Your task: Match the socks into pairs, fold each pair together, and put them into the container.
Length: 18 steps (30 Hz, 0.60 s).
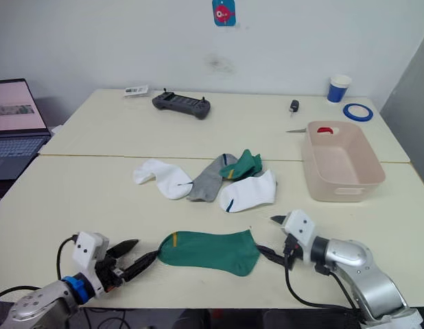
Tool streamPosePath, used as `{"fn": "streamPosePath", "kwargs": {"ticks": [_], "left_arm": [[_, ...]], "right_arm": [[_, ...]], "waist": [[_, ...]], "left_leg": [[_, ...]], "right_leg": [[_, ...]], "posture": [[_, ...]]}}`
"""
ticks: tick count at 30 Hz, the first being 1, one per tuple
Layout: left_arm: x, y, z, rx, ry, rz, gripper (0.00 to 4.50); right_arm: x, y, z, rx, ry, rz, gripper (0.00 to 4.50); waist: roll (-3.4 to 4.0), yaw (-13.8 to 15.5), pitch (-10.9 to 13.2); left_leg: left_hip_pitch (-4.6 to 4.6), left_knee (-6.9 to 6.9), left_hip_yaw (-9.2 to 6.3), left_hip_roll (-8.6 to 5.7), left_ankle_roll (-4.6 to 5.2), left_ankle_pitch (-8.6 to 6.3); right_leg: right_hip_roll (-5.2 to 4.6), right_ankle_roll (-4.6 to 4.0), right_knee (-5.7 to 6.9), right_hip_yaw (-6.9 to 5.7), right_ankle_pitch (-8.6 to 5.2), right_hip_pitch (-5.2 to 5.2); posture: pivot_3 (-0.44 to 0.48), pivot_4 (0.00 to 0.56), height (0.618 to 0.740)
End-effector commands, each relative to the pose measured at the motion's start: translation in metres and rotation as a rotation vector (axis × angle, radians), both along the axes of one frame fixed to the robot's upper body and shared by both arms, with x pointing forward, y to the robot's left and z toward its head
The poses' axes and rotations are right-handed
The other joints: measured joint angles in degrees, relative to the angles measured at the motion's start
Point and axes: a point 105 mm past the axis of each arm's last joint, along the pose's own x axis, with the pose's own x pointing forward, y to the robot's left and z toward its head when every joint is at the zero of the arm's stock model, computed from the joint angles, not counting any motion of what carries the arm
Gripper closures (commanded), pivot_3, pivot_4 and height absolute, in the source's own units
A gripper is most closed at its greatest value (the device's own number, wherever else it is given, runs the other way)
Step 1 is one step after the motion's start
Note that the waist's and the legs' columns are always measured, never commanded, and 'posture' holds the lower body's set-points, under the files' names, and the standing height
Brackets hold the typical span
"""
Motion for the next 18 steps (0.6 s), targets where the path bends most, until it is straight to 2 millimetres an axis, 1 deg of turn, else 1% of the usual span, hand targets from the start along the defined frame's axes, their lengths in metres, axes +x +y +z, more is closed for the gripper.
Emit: {"fn": "streamPosePath", "kwargs": {"ticks": [1, 4, 6, 9, 12, 13, 14, 15, 16, 18], "left_arm": [[0.01, 0.013, 0.023, -0.007, -0.081, 0.003, 0.02], [0.023, 0.007, 0.04, -0.048, -0.133, -0.016, 0.02], [0.033, -0.002, 0.048, -0.056, -0.167, -0.028, 0.02], [0.05, -0.037, 0.064, -0.152, -0.213, -0.077, 0.02], [0.066, -0.067, 0.073, -0.258, -0.23, -0.072, 0.02], [0.073, -0.087, 0.074, -0.326, -0.215, -0.087, 0.02], [0.077, -0.1, 0.076, -0.368, -0.201, -0.101, 0.02], [0.079, -0.11, 0.076, -0.398, -0.187, -0.115, 0.02], [0.087, -0.121, 0.078, -0.444, -0.172, -0.102, 0.02], [0.1, -0.133, 0.081, -0.52, -0.143, -0.062, 0.02]], "right_arm": [[0.002, -0.003, 0.02, 0.0, -0.1, 0.0, 0.0], [0.005, -0.002, 0.027, -0.008, -0.143, 0.005, 0.0], [0.008, 0.004, 0.034, 0.022, -0.152, 0.003, 0.0], [0.012, 0.015, 0.049, 0.071, -0.162, 0.006, 0.0], [0.017, 0.017, 0.061, 0.083, -0.189, -0.009, 0.0], [0.019, 0.016, 0.066, 0.099, -0.194, -0.027, 0.0], [0.021, 0.015, 0.069, 0.109, -0.195, -0.04, 0.0], [0.023, 0.014, 0.071, 0.116, -0.196, -0.05, 0.0], [0.023, 0.014, 0.074, 0.11, -0.207, -0.049, 0.0], [0.021, 0.015, 0.08, 0.092, -0.23, -0.035, 0.0]], "waist": [[0.0, 0.1, 0.0], [0.0, 0.1, 0.0], [0.0, 0.1, 0.0], [0.0, 0.1, 0.0], [-0.01, 0.1, 0.0], [-0.02, 0.1, 0.0], [-0.02, 0.3, 0.0], [-0.03, 0.4, 0.0], [-0.04, 0.4, 0.0], [-0.04, 0.4, 0.0]], "left_leg": [[0.0, 0.01, 0.0, 0.0, 0.0, 0.0], [0.0, 0.07, 0.01, -0.02, 0.0, 0.0], [0.01, 0.09, 0.08, -0.04, 0.0, 0.0], [0.0, 0.09, 0.1, -0.04, -0.01, 0.01], [-0.03, 0.11, 0.08, -0.04, -0.02, 0.01], [-0.02, 0.11, 0.08, -0.05, -0.02, 0.01], [-0.03, 0.12, 0.06, -0.05, -0.02, 0.01], [-0.04, 0.16, 0.02, -0.07, -0.02, 0.01], [-0.05, 0.17, 0.02, -0.08, -0.02, 0.01], [-0.04, 0.19, 0.03, -0.12, -0.02, 0.01]], "right_leg": [[0.0, 0.0, 0.01, -0.01, 0.01, 0.0], [-0.03, 0.01, 0.01, -0.04, 0.02, 0.03], [-0.03, 0.07, 0.01, -0.07, 0.05, 0.05], [-0.02, 0.15, 0.01, -0.06, 0.1, 0.04], [-0.02, 0.22, -0.01, -0.05, 0.13, 0.07], [-0.02, 0.24, -0.01, -0.05, 0.14, 0.08], [-0.02, 0.24, -0.02, -0.07, 0.14, 0.1], [-0.02, 0.27, -0.02, -0.07, 0.15, 0.13], [-0.02, 0.29, -0.02, -0.08, 0.17, 0.13], [-0.02, 0.32, -0.02, -0.08, 0.19, 0.15]], "posture": [[0.0, 0.15, 0.74], [0.0, 0.15, 0.74], [0.0, 0.15, 0.74], [0.0, 0.15, 0.74], [0.0, 0.15, 0.74], [0.0, 0.15, 0.74], [0.0, 0.15, 0.74], [0.0, 0.15, 0.74], [0.0, 0.15, 0.74], [0.0, 0.15, 0.74]]}}
